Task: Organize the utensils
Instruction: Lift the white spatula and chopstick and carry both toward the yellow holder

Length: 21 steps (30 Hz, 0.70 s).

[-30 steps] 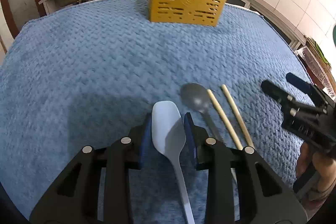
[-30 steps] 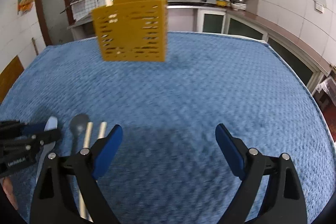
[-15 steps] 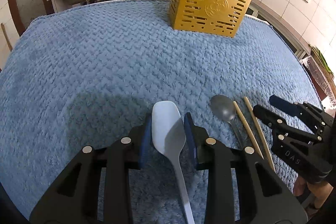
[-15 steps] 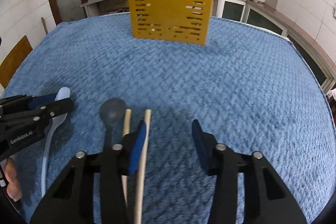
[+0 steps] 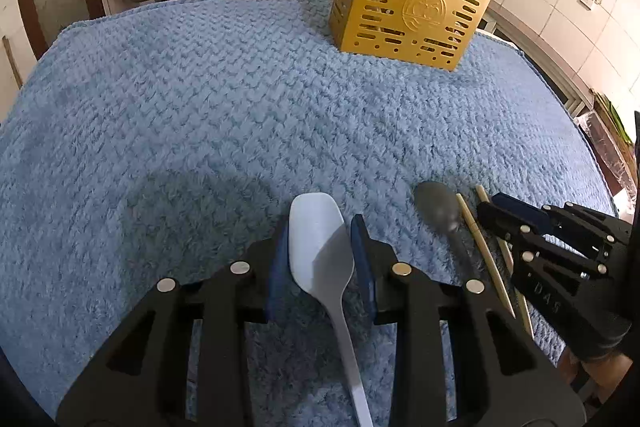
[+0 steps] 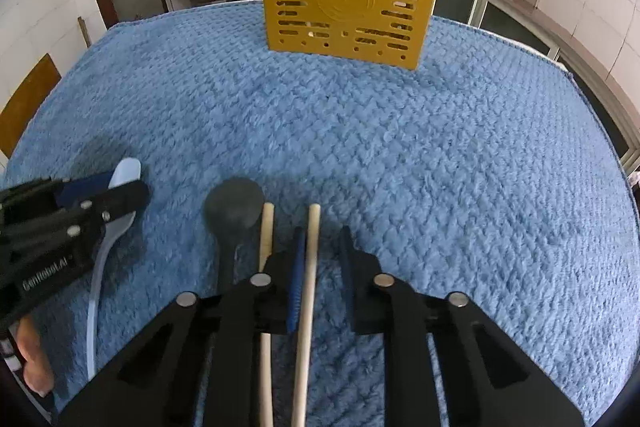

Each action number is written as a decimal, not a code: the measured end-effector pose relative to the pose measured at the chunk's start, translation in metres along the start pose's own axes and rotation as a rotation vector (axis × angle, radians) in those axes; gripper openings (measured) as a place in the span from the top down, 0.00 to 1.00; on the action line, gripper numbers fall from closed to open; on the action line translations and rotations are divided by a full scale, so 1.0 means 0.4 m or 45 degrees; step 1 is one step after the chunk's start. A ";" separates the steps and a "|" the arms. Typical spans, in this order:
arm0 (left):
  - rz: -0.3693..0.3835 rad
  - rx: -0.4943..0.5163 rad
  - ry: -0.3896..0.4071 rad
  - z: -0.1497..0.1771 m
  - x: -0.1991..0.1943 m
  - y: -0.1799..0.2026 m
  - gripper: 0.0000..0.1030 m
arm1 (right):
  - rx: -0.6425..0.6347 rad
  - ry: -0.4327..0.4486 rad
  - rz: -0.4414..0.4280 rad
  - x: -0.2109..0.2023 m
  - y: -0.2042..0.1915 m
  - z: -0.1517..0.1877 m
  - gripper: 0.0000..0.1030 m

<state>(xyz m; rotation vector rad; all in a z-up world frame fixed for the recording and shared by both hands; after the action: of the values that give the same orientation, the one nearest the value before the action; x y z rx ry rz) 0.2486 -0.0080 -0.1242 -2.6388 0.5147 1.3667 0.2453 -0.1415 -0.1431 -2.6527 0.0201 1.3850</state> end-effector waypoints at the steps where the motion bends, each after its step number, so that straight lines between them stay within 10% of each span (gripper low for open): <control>1: 0.000 -0.001 0.001 0.000 -0.001 0.000 0.71 | 0.001 -0.003 -0.004 0.000 -0.001 -0.002 0.93; 21: 0.008 0.050 0.253 -0.124 -0.158 0.063 0.71 | 0.220 0.342 -0.197 -0.208 0.114 -0.161 0.95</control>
<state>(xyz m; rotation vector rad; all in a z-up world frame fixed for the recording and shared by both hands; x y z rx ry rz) 0.2440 -0.0295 -0.0428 -2.7580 0.5660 1.0892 0.2464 -0.2000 -0.0443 -2.6109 -0.0333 0.9308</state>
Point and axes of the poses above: each gripper's, at about its wrist camera, not at the fingertips, and x roughly the way its jaws point, y to its right, z to its underside, the point moved 10 cm from there along x, roughly the way its jaws point, and after that the axes turned 11 degrees about x, right-handed, at the moved point
